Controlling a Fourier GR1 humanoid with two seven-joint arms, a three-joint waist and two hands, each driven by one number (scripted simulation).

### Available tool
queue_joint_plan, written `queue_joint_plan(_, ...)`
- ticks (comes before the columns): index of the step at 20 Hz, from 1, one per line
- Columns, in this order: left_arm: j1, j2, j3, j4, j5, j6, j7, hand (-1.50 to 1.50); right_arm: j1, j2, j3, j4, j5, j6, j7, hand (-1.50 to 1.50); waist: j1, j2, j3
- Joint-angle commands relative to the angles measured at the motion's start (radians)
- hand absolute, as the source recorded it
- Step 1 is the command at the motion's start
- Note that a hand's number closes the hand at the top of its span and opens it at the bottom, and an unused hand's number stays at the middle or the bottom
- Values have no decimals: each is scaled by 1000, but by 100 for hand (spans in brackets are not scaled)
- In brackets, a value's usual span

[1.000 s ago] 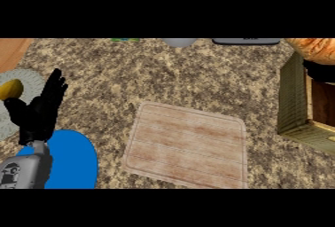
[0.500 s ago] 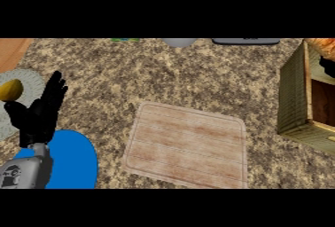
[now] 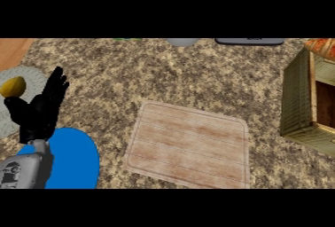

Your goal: Pick the croissant from the cutting board and place it in the basket

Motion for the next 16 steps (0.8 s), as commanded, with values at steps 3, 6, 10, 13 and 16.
queue_joint_plan(3,48,16,13,-31,7,-22,-4,0,-67,-2,-4,208,97,-100,-199,150,-6,-5,0)
queue_joint_plan(6,19,-14,-1,-1,-12,7,-6,0,-194,8,12,291,142,-60,-161,150,-7,-5,0)
queue_joint_plan(10,-18,8,27,81,2,-14,-49,0,-150,48,85,275,204,5,-57,150,-15,-6,-1)
queue_joint_plan(13,8,-1,21,38,8,-13,-28,0,-138,26,91,346,212,56,-99,150,-11,-6,-1)
queue_joint_plan(16,-15,-29,7,57,-19,27,-31,0,-143,20,86,342,210,120,-105,150,-18,-7,-1)
